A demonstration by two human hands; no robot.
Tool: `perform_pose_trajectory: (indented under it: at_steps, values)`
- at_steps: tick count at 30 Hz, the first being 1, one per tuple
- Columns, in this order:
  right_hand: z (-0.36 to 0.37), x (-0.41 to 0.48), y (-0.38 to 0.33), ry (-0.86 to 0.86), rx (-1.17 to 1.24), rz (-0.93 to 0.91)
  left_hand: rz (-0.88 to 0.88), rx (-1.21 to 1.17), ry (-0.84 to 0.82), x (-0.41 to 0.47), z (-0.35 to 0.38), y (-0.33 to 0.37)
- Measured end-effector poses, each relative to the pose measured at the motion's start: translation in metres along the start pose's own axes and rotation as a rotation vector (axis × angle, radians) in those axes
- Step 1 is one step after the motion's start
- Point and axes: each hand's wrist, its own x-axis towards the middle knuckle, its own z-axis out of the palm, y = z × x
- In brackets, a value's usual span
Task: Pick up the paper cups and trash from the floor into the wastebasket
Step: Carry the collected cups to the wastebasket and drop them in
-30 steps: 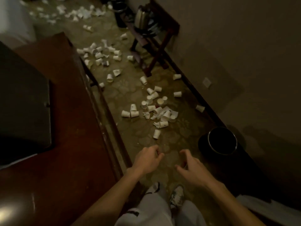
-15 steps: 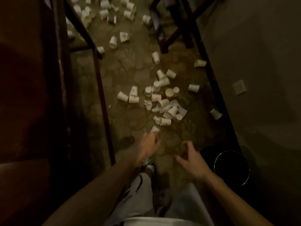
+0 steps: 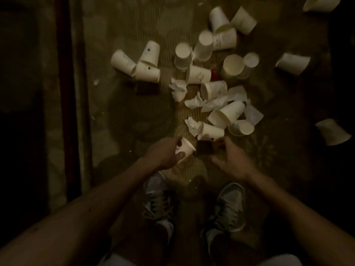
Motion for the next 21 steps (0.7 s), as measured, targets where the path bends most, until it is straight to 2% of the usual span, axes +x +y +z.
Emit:
perform_pose_trajectory:
  at_steps: [4, 7, 11, 15, 19, 21]
  values:
    - [0.018, 0.074, 0.031, 0.127, -0.266, -0.150, 0.020, -0.005, 0.003, 0.051, 0.040, -0.027]
    - [0.031, 0.108, 0.049, 0.180, -0.474, -0.304, 0.021, 0.112, 0.000, 0.077, 0.067, -0.040]
    - [0.044, 0.131, 0.069, 0.318, -0.604, -0.377, 0.052, 0.141, 0.045, 0.093, 0.093, -0.051]
    - [0.047, 0.147, 0.076, 0.393, -0.620, -0.394, 0.087, 0.124, 0.078, 0.103, 0.097, -0.056]
    - [0.040, 0.151, 0.082, 0.325, -0.541, -0.392, 0.072, -0.023, 0.035, 0.106, 0.085, -0.052]
    - [0.033, 0.147, 0.084, 0.273, -0.450, -0.328, 0.063, -0.111, 0.015, 0.104, 0.078, -0.047]
